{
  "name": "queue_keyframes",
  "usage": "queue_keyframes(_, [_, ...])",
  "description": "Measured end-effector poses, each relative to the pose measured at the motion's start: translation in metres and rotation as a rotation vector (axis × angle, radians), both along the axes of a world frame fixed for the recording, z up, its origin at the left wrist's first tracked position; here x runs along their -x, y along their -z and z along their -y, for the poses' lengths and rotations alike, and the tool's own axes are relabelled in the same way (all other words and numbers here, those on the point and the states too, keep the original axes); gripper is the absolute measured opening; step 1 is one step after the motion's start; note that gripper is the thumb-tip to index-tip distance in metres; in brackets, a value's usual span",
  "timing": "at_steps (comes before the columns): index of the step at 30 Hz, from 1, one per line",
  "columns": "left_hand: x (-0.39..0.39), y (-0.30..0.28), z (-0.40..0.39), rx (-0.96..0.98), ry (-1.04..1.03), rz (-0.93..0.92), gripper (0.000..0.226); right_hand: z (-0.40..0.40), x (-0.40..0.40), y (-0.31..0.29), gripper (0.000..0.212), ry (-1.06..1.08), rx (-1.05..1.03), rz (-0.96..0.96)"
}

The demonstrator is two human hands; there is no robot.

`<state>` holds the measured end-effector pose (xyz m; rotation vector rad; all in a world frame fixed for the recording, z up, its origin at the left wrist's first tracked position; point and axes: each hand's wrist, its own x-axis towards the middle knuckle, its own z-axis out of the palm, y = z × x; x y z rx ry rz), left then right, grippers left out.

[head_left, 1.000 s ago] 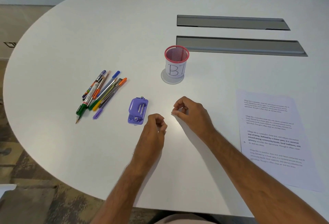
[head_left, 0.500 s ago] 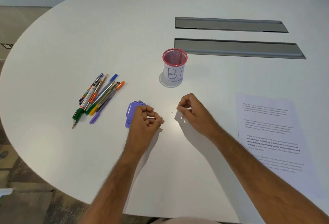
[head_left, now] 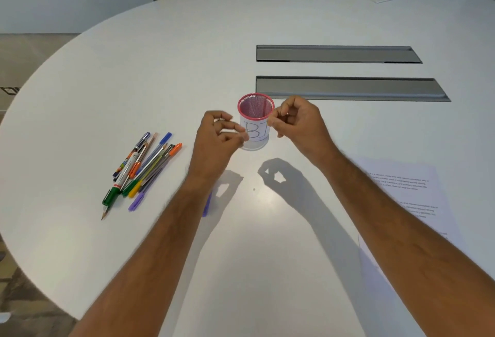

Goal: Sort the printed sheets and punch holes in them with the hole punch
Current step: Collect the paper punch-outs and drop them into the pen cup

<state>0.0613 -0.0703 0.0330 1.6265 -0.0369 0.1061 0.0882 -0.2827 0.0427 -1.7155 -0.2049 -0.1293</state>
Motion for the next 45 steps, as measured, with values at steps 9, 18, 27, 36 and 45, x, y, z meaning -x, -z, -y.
queue_keyframes(9, [-0.084,-0.035,0.015,-0.198,0.029,0.05,0.051,0.001,-0.059,-0.016,0.018,-0.033,0.228,0.059])
queue_keyframes(18, [-0.112,-0.036,0.019,-0.381,0.135,0.073,0.05,0.004,-0.084,-0.015,0.016,-0.078,0.438,0.089])
queue_keyframes(27, [-0.115,-0.041,0.02,-0.542,0.211,0.119,0.046,0.004,-0.088,-0.017,0.021,-0.071,0.445,0.08])
queue_keyframes(36, [-0.121,-0.04,0.013,-0.445,0.195,0.05,0.039,0.004,-0.09,-0.015,0.022,-0.069,0.364,0.072])
queue_keyframes(45, [-0.12,-0.041,0.017,-0.464,0.176,0.068,0.041,0.001,-0.09,-0.01,0.013,-0.054,0.387,0.105])
